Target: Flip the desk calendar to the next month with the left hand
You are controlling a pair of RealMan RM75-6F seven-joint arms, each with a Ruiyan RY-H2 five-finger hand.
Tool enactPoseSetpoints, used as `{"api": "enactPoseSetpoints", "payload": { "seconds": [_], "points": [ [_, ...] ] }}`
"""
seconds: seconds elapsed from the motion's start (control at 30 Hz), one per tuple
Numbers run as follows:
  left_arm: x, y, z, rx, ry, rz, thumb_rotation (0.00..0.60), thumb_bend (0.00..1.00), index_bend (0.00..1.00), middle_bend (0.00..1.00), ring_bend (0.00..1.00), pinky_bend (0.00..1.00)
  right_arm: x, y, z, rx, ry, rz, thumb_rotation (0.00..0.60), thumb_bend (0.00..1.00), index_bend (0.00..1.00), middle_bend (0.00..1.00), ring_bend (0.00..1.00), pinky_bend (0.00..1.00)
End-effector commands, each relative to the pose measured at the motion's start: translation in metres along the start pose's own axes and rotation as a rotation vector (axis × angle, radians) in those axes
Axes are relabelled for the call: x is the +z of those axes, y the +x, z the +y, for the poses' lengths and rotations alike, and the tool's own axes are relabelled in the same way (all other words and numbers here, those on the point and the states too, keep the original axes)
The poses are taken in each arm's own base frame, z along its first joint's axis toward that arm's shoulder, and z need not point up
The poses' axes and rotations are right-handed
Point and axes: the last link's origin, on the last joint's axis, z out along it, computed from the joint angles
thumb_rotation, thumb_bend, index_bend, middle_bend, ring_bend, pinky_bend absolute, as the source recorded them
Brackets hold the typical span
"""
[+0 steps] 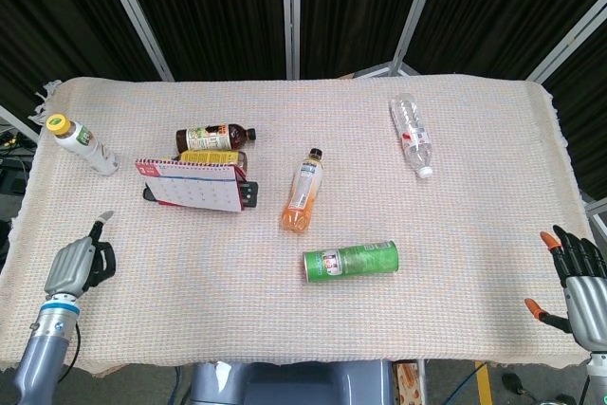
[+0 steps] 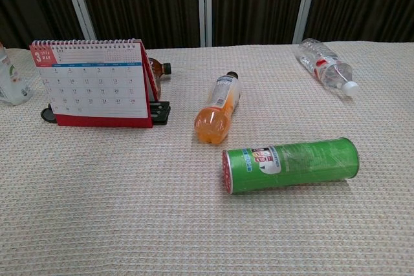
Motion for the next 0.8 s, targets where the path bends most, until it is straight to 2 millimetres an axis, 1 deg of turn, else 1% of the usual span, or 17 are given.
{"api": "enactPoseSetpoints", "payload": {
  "seconds": [0.03,0.27,0.47,0.53,0.8],
  "points": [
    [0.013,-0.004,0.004,-0.001,0.009,-0.026,0.600,0.80,0.00,0.66,0.67,0.58,0.000,0.000,0.000,0.002,0.000,-0.001,0.600,0.09,0.00,0.00,0.00,0.00],
    [0.043,-0.021,0.013,-0.025,0.053,-0.127,0.600,0.81,0.00,0.67,0.67,0.58,0.002,0.001,0.002,0.005,-0.008,-0.002,0.600,0.09,0.00,0.00,0.00,0.00],
    [0.059,-0.028,0.018,-0.019,0.079,-0.143,0.600,0.81,0.00,0.67,0.67,0.58,0.003,0.001,0.005,0.009,-0.019,-0.003,0.600,0.09,0.00,0.00,0.00,0.00],
    [0.066,-0.029,0.023,-0.018,0.077,-0.143,0.600,0.81,0.00,0.67,0.67,0.58,0.005,0.001,0.006,0.009,-0.023,-0.003,0.600,0.09,0.00,0.00,0.00,0.00],
    [0.073,-0.032,0.033,-0.008,0.065,-0.155,0.600,0.81,0.00,0.67,0.67,0.58,0.005,-0.002,0.006,0.003,-0.024,-0.012,0.600,0.09,0.00,0.00,0.00,0.00]
  ]
}}
